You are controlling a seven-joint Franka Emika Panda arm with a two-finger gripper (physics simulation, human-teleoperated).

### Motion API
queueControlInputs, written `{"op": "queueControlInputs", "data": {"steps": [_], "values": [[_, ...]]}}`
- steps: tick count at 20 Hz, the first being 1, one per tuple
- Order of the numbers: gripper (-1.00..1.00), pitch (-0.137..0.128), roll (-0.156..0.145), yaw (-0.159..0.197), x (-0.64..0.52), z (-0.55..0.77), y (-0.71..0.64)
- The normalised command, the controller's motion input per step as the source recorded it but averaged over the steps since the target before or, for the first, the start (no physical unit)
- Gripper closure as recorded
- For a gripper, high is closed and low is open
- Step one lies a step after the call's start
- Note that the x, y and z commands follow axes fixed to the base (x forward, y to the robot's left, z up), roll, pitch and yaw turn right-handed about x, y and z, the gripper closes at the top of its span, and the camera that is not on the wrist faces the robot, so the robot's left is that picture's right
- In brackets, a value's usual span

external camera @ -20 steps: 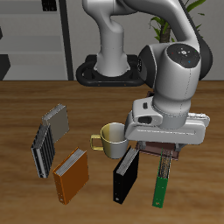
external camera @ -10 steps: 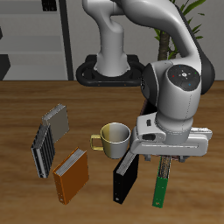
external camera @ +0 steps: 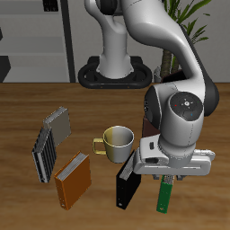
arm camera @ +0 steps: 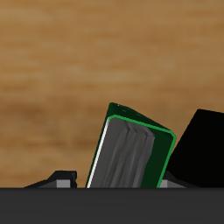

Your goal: Place the green book into the left desk caddy's left compartment

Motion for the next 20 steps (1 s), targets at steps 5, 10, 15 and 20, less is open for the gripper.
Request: {"op": "queueControlInputs", "data": {"steps": [5, 10, 15, 20], "values": [[1.00, 0.020, 0.009, -0.004, -0.01, -0.15, -0.02], [1.00, -0.024, 0.010, -0.002, -0.14, 0.24, 0.03], [1.00, -0.077, -0.006, -0.015, -0.28, 0.61, -0.06], [1.00, -0.099, -0.055, -0.015, -0.48, 0.82, -0.15]]}}
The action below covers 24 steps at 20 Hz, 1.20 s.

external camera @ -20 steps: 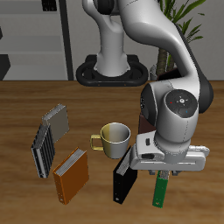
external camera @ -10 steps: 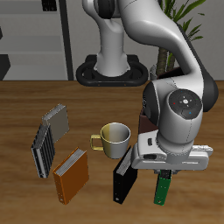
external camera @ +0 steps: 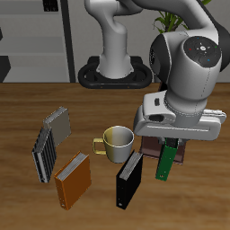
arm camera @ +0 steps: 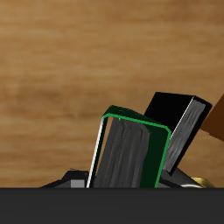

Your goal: Place the green book into the left desk caddy's left compartment

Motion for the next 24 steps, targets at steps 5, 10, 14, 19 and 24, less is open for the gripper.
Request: {"op": "queueControlInputs", "data": {"steps": [5, 10, 14, 19, 24], "values": [[1.00, -0.074, -0.033, -0.032, -0.54, 0.73, -0.05], [1.00, -0.071, -0.006, 0.013, -0.66, 0.52, 0.09], [1.00, -0.086, 0.049, 0.018, -0.82, 0.49, 0.23], [1.00, -0.098, 0.035, 0.018, -0.72, 0.26, 0.22], [1.00, -0.021, -0.047, -0.070, -0.57, 0.03, 0.00]]}}
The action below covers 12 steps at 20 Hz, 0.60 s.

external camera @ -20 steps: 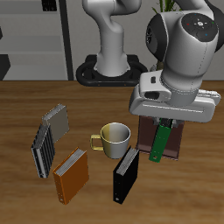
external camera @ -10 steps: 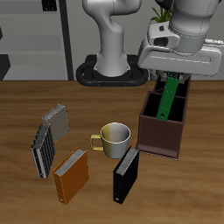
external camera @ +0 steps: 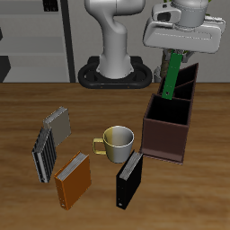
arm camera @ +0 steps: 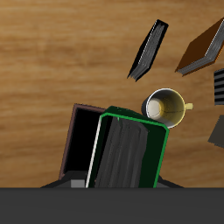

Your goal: Place the green book into the left desk caddy's left compartment

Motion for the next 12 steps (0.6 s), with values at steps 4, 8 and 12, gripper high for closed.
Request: {"op": "queueControlInputs", "data": {"steps": [4, 8, 12], "values": [[1.00, -0.004, -0.036, -0.058, -0.53, -0.13, 0.09], [1.00, 0.001, -0.018, -0.021, -0.40, -0.15, 0.14], [1.00, -0.009, 0.043, -0.011, -0.52, -0.11, 0.16]]}}
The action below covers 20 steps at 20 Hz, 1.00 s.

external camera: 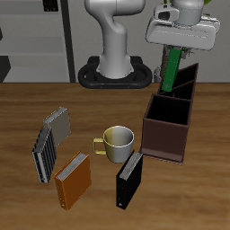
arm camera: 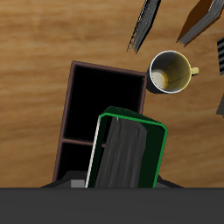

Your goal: Place the green book into the left desk caddy's left compartment

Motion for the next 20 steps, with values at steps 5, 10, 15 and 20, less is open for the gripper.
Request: {"op": "queueControlInputs", "data": {"steps": [5, 10, 15, 20], "values": [[1.00, -0.039, 0.044, -0.010, -0.63, -0.08, 0.18], [1.00, -0.001, 0.046, 0.003, -0.43, -0.14, 0.17], [1.00, -0.010, -0.021, -0.018, -0.31, -0.13, 0.06], [1.00, 0.057, 0.012, -0.018, -0.28, -0.22, 0.09]]}}
